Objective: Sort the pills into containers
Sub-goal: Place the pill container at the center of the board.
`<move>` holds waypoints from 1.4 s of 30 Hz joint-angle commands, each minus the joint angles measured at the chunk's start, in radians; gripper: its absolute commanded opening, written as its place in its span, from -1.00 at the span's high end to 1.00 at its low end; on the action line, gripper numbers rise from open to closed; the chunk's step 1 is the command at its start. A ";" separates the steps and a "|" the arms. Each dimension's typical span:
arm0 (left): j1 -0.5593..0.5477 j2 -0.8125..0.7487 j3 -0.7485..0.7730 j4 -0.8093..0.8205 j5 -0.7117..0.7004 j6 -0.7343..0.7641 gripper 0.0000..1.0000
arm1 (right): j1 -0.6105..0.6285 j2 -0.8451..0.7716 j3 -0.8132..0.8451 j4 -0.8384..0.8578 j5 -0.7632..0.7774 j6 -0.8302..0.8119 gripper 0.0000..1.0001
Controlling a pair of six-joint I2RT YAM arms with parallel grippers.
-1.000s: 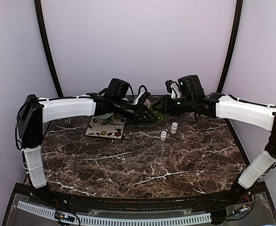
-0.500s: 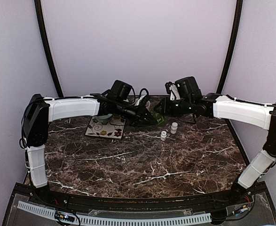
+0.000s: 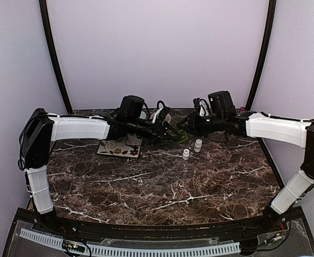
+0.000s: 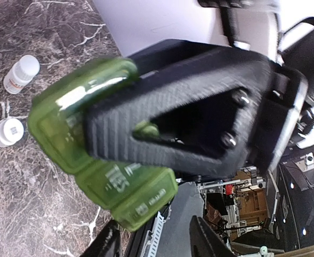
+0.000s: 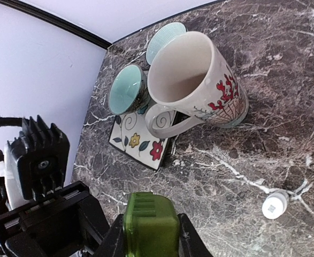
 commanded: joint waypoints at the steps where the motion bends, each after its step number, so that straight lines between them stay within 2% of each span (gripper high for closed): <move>1: 0.009 -0.095 -0.083 0.265 0.061 -0.072 0.04 | -0.032 -0.035 -0.045 0.137 -0.177 0.116 0.65; 7: 0.015 -0.142 -0.156 0.301 0.053 -0.060 0.02 | -0.060 -0.036 -0.097 0.240 -0.295 0.205 0.64; 13: 0.026 -0.232 -0.321 0.279 0.010 -0.008 0.01 | -0.058 -0.008 -0.157 0.328 -0.445 0.252 0.64; 17: 0.037 -0.258 -0.414 0.360 0.012 -0.038 -0.07 | -0.052 0.000 -0.185 0.402 -0.512 0.291 0.64; 21: 0.040 -0.237 -0.441 0.429 0.037 -0.062 -0.12 | -0.033 0.023 -0.180 0.427 -0.567 0.303 0.62; 25: 0.042 -0.224 -0.492 0.464 0.037 -0.069 -0.12 | -0.020 0.111 -0.212 0.499 -0.627 0.336 0.61; 29: 0.048 -0.250 -0.567 0.475 0.011 -0.051 -0.12 | 0.001 0.200 -0.207 0.452 -0.633 0.257 0.61; 36: 0.052 -0.317 -0.663 0.405 -0.059 0.016 -0.12 | 0.039 0.367 -0.162 0.488 -0.636 0.182 0.61; 42: 0.055 -0.346 -0.720 0.392 -0.105 0.033 -0.12 | 0.060 0.472 -0.089 0.388 -0.592 0.081 0.55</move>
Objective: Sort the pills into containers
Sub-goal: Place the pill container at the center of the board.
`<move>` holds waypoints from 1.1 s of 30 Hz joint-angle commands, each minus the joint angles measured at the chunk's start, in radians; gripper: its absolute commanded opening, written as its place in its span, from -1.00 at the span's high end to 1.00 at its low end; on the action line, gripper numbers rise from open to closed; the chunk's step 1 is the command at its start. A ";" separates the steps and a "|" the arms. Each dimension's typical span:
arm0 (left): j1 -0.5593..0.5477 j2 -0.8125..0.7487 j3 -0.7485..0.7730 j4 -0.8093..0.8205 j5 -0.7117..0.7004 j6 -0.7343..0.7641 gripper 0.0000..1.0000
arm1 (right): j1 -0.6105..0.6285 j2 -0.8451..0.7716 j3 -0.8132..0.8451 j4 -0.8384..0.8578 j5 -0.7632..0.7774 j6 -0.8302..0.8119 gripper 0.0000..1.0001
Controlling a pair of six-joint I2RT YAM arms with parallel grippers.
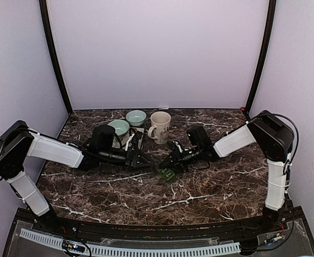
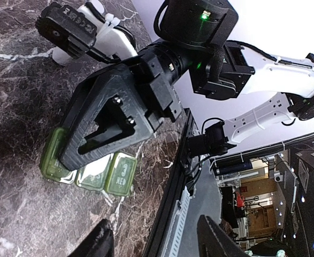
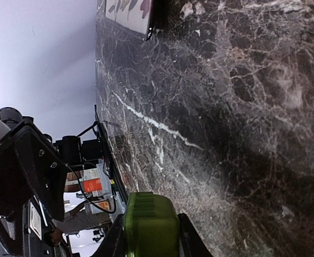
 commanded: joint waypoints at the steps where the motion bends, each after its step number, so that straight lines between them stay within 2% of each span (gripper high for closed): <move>1: 0.007 -0.053 -0.041 -0.016 -0.043 0.039 -0.12 | 0.016 0.046 0.055 -0.043 0.032 -0.103 0.53; 8: 0.008 -0.049 -0.042 -0.044 -0.044 0.062 -0.12 | 0.018 0.074 0.069 -0.126 0.083 -0.187 0.24; 15: 0.008 -0.031 -0.031 -0.051 -0.044 0.068 -0.12 | 0.016 0.065 0.088 -0.192 0.125 -0.244 0.07; 22: 0.008 -0.019 -0.015 -0.065 -0.044 0.082 -0.13 | 0.017 0.027 0.100 -0.298 0.229 -0.314 0.00; 27: 0.008 -0.013 -0.011 -0.066 -0.044 0.087 -0.12 | 0.016 -0.030 0.116 -0.402 0.370 -0.395 -0.03; 33: 0.010 -0.014 0.012 -0.092 -0.105 0.105 -0.13 | 0.018 -0.090 0.135 -0.493 0.501 -0.469 -0.07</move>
